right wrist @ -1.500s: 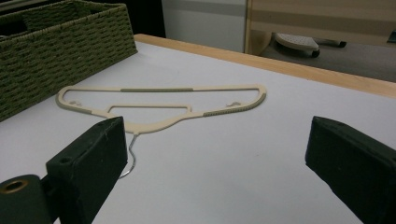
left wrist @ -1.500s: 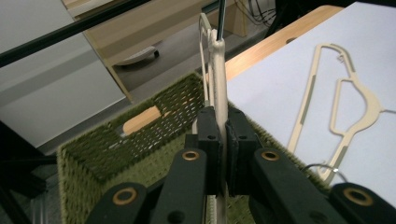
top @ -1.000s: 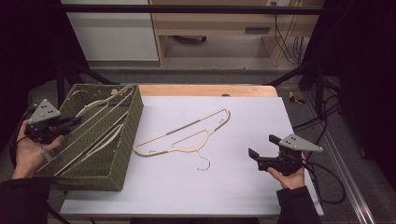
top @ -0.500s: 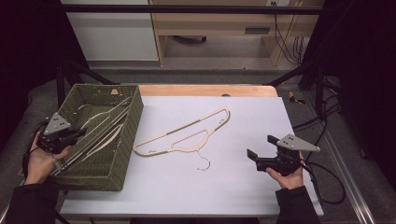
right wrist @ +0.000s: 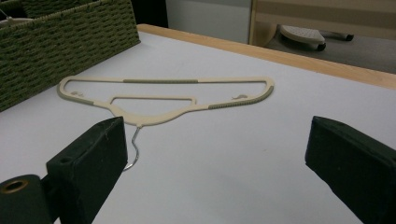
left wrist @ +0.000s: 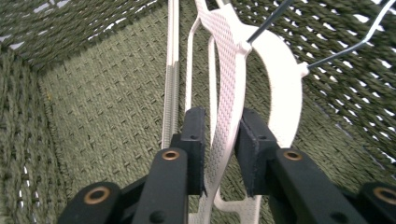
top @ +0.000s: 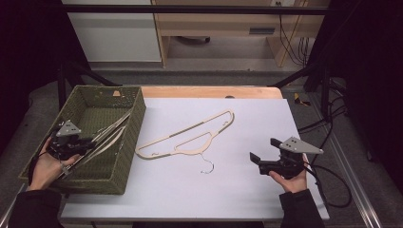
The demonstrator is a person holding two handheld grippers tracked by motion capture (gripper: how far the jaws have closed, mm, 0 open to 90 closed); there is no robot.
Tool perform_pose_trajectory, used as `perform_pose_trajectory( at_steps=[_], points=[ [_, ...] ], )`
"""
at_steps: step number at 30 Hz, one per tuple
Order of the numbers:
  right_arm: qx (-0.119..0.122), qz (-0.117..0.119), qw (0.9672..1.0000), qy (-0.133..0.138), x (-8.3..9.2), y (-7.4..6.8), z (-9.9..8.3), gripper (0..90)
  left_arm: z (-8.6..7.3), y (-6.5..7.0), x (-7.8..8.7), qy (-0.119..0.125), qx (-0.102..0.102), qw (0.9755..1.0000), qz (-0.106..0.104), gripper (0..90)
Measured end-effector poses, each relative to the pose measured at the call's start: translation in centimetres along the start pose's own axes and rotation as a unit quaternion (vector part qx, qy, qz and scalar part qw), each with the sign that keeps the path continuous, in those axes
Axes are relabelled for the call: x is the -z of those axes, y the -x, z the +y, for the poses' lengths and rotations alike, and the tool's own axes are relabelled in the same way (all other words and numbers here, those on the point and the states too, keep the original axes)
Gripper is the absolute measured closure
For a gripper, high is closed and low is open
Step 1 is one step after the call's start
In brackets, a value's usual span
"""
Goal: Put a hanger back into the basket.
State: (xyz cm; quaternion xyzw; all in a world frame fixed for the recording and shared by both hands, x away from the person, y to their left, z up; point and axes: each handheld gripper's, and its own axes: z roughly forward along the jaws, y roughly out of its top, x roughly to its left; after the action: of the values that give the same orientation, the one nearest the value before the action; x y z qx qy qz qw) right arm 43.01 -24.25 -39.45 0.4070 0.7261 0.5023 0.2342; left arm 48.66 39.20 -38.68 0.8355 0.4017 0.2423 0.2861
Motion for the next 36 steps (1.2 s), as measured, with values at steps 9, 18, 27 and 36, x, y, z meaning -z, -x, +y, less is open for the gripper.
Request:
perform_pose_trajectory(
  at_steps=[9, 18, 27, 36],
  points=[
    [0.007, 0.006, 1.0000, 0.001, -0.1, -0.2, 0.2, 6.1, 0.7, 0.1, 0.5, 0.011, 0.017, 0.9996, -0.018, 53.7],
    [0.014, 0.010, 0.9998, 0.001, -0.3, -1.0, 0.4, 5.6, 1.8, 1.2, 3.3, 0.070, 0.017, 0.9973, -0.011, 40.5],
    [0.013, 0.019, 0.9997, 0.005, -0.5, -1.8, 0.9, 4.9, 3.6, 4.4, 5.7, 0.210, 0.069, 0.9749, -0.028, 22.7],
    [0.021, 0.023, 0.9995, -0.004, -1.2, -2.6, 0.9, 5.9, 6.2, 9.8, 5.5, 0.274, 0.059, 0.9582, -0.059, 10.1]
  ],
)
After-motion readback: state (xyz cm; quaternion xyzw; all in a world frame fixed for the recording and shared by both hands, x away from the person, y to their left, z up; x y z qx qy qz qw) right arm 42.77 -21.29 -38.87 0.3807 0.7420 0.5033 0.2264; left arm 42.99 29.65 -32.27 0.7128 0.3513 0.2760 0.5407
